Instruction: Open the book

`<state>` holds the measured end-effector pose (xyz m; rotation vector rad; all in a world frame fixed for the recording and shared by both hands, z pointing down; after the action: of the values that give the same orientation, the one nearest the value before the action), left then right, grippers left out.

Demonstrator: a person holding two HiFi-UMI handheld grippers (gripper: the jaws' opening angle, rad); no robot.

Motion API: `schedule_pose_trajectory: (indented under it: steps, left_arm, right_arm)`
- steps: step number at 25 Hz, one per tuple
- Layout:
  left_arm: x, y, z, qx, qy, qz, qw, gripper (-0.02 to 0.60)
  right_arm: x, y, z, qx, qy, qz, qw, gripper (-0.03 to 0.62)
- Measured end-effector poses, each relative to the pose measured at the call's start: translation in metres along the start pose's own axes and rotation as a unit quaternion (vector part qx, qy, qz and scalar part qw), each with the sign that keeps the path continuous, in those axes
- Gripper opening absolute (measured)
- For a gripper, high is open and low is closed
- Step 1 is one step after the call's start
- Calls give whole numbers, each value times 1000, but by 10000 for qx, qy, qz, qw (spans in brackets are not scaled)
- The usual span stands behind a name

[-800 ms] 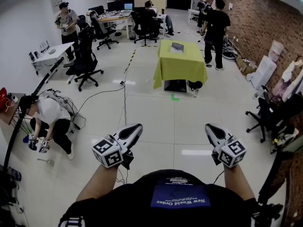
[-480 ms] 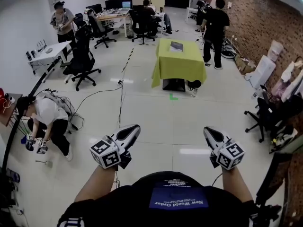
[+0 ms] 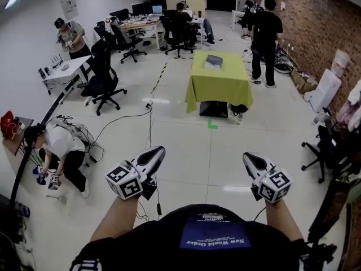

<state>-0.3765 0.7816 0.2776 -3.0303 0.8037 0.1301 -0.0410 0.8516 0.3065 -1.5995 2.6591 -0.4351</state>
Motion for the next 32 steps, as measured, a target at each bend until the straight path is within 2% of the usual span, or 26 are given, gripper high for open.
schedule_pose_trajectory:
  steps: [5, 10, 15, 19, 24, 32]
  left_arm:
    - [90, -4, 12, 63, -130, 72, 9999, 6]
    - [162, -5, 9, 7, -16, -108, 9999, 6]
    - [211, 24, -1, -57, 82, -200, 9998, 6]
    - [239, 71, -13, -127, 45, -265, 9996, 6]
    - [274, 163, -15, -127, -38, -495, 9987, 6]
    - [320, 295, -16, -15, 146, -876, 9960, 6]
  right_arm:
    - [9, -80, 38, -244, -4, 259, 9994, -15]
    - [19, -142, 61, -173, -62, 237, 9996, -14]
    - [46, -189, 67, -70, -37, 119, 9999, -15]
    - [88, -211, 75, -110, -5, 18, 9999, -14]
    - [173, -231, 106, -258, -139, -191, 9994, -14]
    - [304, -257, 135, -179, -231, -390, 9988, -14]
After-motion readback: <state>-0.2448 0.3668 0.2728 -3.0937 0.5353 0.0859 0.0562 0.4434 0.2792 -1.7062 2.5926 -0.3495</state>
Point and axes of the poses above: the fingertips, and each gripper's own axes: x forward along the fingers, y to its left, z out of its top, the point moved 5 cm from there along -x, backward along the fingers, and after that the axes turned 14 degrees about x, right-handed, at the moved point
